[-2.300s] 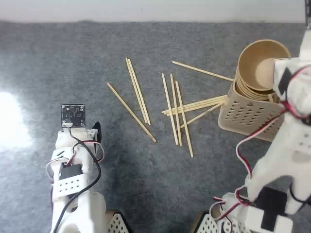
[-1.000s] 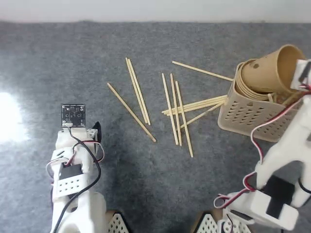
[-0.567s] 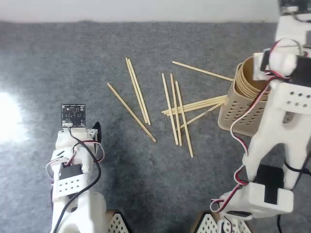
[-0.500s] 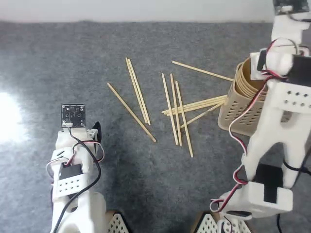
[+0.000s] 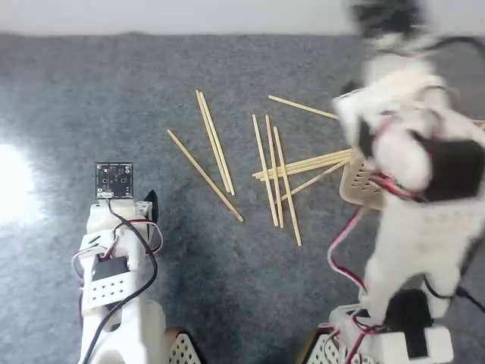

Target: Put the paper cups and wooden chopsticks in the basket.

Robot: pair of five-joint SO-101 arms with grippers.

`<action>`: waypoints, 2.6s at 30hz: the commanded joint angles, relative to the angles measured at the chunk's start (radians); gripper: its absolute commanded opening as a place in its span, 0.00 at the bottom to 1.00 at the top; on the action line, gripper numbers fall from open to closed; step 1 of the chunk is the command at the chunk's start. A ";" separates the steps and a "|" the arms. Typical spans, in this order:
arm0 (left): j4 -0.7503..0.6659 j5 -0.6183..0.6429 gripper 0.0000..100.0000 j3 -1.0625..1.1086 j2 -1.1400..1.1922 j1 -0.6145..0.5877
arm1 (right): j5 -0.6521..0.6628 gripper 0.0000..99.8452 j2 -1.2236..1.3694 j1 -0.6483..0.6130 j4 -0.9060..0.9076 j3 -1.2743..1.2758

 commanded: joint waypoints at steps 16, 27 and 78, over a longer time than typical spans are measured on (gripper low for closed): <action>-0.021 -0.009 0.21 -0.007 -0.017 0.008 | 0.443 0.26 0.367 -0.068 0.012 0.180; -0.021 -0.009 0.21 -0.007 -0.017 0.008 | 0.694 0.26 0.661 -0.012 -0.065 0.212; -0.023 -0.009 0.21 -0.007 -0.017 0.009 | 0.904 0.02 1.004 0.005 -0.245 0.201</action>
